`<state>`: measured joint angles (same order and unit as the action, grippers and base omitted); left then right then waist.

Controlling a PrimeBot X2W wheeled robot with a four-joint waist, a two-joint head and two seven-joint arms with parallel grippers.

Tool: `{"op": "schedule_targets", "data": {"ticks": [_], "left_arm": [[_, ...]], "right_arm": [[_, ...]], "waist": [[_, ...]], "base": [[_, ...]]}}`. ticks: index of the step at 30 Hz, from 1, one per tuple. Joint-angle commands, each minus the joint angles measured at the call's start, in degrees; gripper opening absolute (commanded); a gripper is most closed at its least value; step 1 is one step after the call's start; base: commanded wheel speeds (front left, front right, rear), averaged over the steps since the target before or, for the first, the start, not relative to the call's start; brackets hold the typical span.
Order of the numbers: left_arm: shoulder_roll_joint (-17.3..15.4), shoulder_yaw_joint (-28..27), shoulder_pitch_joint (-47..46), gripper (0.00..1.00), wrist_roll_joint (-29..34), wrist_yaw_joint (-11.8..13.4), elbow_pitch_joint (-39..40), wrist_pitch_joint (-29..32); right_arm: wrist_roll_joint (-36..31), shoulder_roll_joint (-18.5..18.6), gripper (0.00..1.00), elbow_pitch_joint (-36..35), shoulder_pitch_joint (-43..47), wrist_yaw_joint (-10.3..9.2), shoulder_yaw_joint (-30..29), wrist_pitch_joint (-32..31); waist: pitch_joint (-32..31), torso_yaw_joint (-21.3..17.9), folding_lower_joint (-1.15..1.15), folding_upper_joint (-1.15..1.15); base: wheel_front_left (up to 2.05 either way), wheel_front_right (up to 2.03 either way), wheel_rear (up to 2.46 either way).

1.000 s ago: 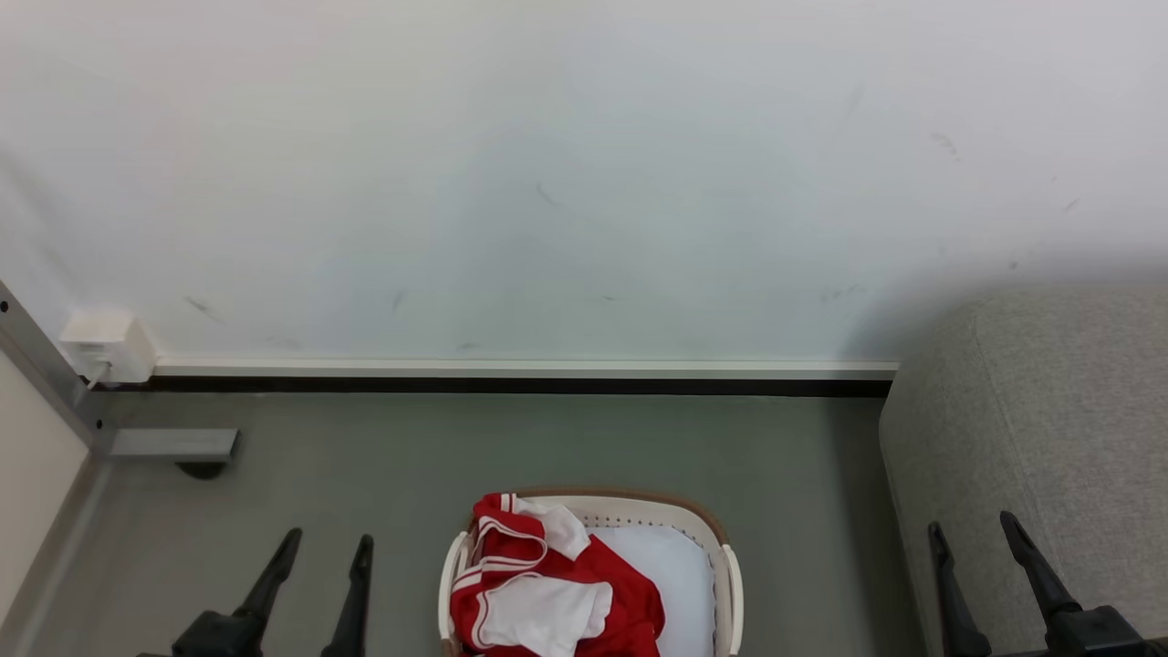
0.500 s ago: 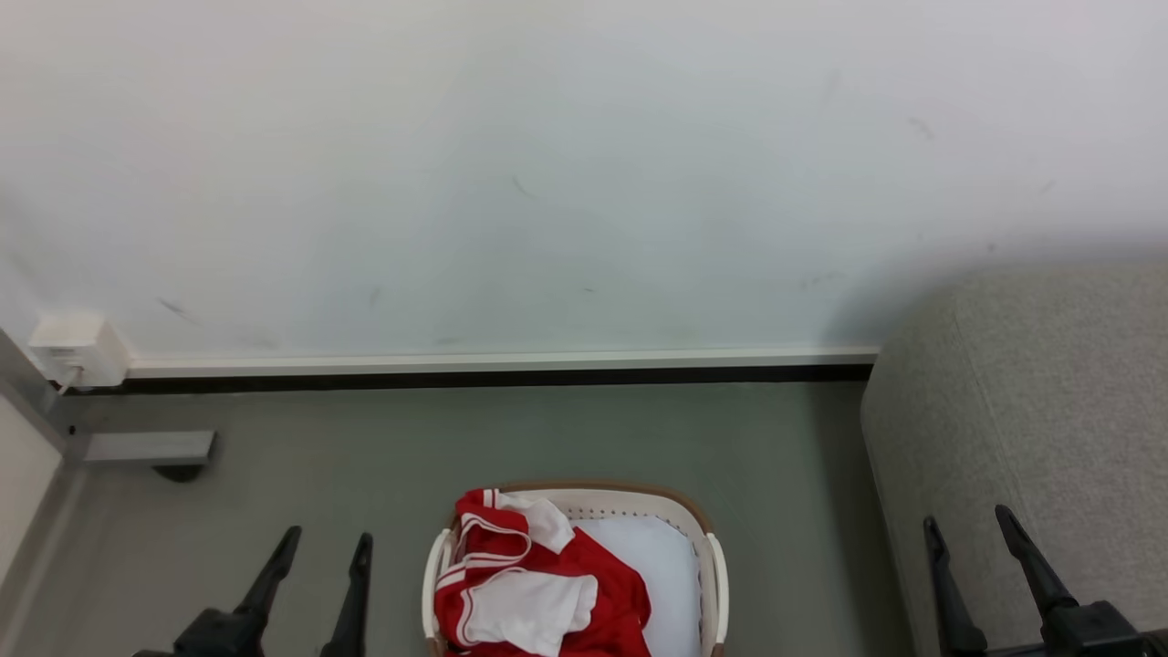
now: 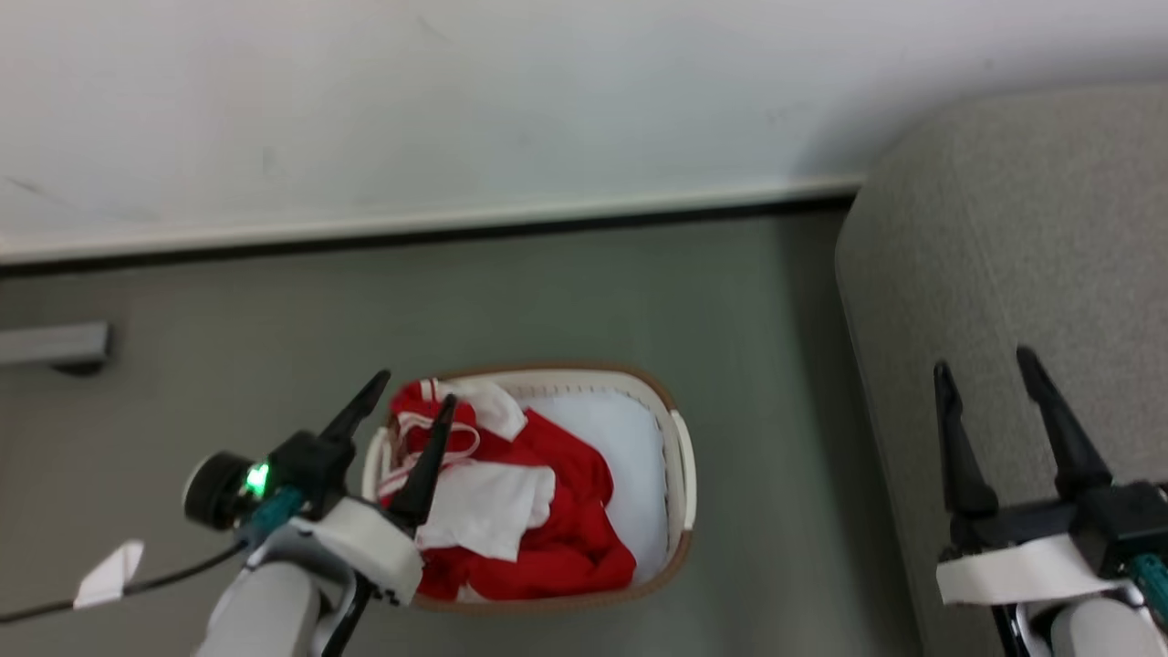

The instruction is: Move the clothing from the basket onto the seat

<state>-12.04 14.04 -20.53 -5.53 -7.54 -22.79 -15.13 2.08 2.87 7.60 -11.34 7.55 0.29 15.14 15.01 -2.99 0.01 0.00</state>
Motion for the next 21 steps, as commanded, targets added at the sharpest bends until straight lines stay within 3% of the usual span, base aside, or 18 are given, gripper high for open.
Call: {"op": "schedule_targets", "data": {"ticks": [1,8,14,21], "left_arm": [[-0.82,1.01,-1.57,1.0,-0.94,0.12,-1.35,-0.03],[-3.23,12.05,-15.47,1.0,-3.98,0.11,-16.38,0.46],[-2.0,18.67,-24.33,1.0,-8.05,0.11,-26.18,1.89],[-0.98,22.72,-29.97,1.0,-11.33,0.1,-34.08,2.03]], "right_arm": [[-0.37,0.05,1.0,-0.53,-1.43,-0.12,0.23,0.02],[-0.89,0.03,1.0,-5.53,-7.38,-0.12,0.83,0.02],[-1.18,0.01,1.0,-8.58,-9.93,-0.12,1.45,0.02],[-0.39,0.02,1.0,-9.93,-10.69,-0.12,1.85,0.02]], "waist": [[7.19,-2.92,-0.01,0.0],[18.51,-5.05,-0.01,0.0],[25.25,-5.72,-0.01,0.0],[28.91,-6.07,-0.01,0.0]], "base": [[0.0,0.0,0.0],[0.0,0.0,0.0],[0.0,0.0,0.0],[0.0,0.0,0.0]]}}
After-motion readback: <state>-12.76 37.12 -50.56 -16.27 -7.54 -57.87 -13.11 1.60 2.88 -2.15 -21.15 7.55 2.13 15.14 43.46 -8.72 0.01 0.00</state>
